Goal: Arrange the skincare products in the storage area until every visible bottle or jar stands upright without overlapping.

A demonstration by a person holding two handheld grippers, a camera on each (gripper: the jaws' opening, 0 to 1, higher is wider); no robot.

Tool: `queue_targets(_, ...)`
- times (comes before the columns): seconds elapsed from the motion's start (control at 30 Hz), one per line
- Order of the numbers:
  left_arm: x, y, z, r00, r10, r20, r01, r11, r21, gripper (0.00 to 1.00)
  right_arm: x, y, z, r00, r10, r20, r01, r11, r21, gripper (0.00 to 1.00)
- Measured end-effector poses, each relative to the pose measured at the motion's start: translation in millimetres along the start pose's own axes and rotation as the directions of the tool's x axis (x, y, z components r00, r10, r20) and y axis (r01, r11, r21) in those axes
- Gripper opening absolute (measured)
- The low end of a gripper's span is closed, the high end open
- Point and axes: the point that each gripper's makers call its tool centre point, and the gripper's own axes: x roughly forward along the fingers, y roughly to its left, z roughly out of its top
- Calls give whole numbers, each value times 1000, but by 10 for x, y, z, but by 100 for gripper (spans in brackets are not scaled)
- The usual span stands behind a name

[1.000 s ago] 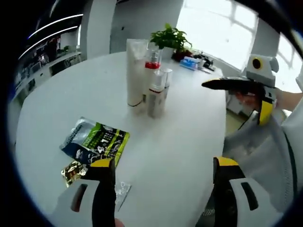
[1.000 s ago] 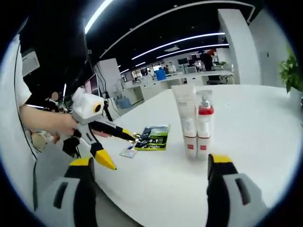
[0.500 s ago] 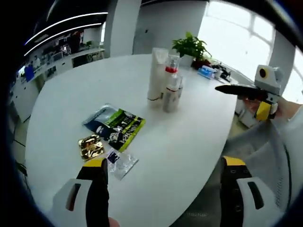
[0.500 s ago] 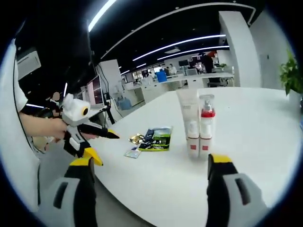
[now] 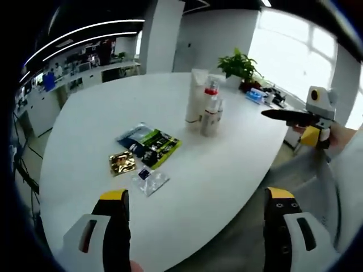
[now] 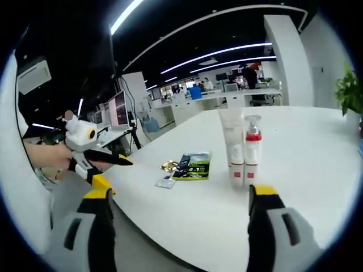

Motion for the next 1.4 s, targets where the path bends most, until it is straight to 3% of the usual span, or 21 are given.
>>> queue_targets(0.43,-138,55,-166,999,51,-11,-52,998,-24,97,1,10,-53,1000,-9,-8,9,1000,-8,100)
queue_targets(0.9,-134,43,-178,998,56,-31,-57,998,-18,97,22,17,-94,999,-13,-29,12,1000,-22,100)
queue_targets(1.17,-41,30,-98,996,68,-52,-70,997,-29,97,28,-24,-122,999,-33,-39,32,999,-36,100)
queue_targets(1.4,179,94,53,993,94,-66,-99,992,-82,97,29,-42,-132,998,-39,-43,38,999,-32,100)
